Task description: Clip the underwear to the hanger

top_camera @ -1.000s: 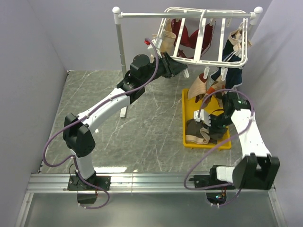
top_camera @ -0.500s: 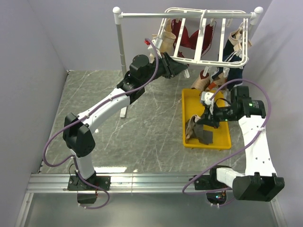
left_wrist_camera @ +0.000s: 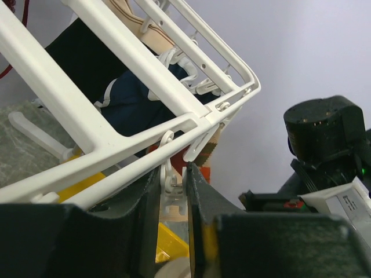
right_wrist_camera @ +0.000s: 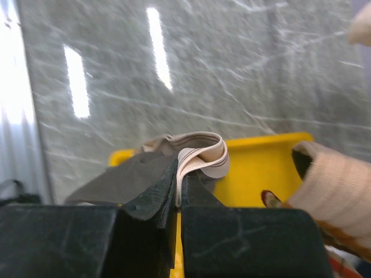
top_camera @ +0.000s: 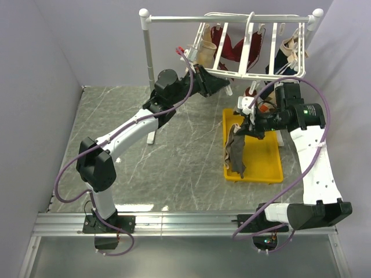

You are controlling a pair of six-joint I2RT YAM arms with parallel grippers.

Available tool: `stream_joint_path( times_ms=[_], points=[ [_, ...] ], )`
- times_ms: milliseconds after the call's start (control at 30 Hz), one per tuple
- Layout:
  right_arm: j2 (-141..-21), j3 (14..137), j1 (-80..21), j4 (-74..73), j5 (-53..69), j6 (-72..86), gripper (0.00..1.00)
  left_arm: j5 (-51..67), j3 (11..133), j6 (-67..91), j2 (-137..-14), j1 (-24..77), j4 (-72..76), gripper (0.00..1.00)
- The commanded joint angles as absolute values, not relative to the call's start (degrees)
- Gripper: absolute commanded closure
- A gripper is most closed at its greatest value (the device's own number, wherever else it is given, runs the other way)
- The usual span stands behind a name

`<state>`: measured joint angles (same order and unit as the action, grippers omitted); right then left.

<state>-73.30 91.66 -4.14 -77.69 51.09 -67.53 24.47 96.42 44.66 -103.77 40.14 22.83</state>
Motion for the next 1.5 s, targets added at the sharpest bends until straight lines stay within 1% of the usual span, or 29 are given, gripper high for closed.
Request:
stream_joint_path(
  times_ms=[0,133,300,400,600,700,800,1000,1133,1467],
  points=[
    [-74.7,95.7,-4.7,-82.8,43.5,-74.9,1.0,35.6,94.9,45.4,-103.9,41.0,25.1,1.0],
    [-76.5,98.8,-4.8,-82.7,42.6,-78.0,1.0,38.3,94.1,45.6,-104.0,40.7,28.4,1.0],
    [-79.2,102.5,-4.8,-82.5,46.0,-83.0,1.0,41.8,93.8,45.4,-104.8,40.5,31.1,1.0],
    [-81.0,105.5,-4.8,-82.7,49.6,-82.8,1.0,42.2,93.7,45.6,-105.1,40.4,31.8,1.0],
    [-83.9,109.3,-5.1,-81.7,51.4,-82.3,1.0,42.8,93.2,46.3,-105.6,40.2,33.6,1.0],
    [-83.6,107.9,-5.4,-78.9,51.2,-80.5,1.0,43.4,93.1,46.5,-105.9,40.1,34.6,1.0],
    [-81.9,105.1,-5.6,-72.8,49.7,-78.2,1.0,44.3,93.3,46.7,-106.3,40.2,35.5,1.0],
    [-82.8,107.3,-5.9,-73.0,49.2,-77.8,1.0,46.8,93.2,45.7,-107.1,40.2,37.2,1.0],
    [-84.6,109.5,-6.2,-69.9,47.6,-71.5,1.0,47.3,93.1,45.8,-107.5,40.1,38.1,1.0],
    [-90.3,117.1,-10.9,-69.5,36.4,-54.2,1.0,47.6,93.2,42.5,-107.4,40.2,38.1,1.0]
  ],
)
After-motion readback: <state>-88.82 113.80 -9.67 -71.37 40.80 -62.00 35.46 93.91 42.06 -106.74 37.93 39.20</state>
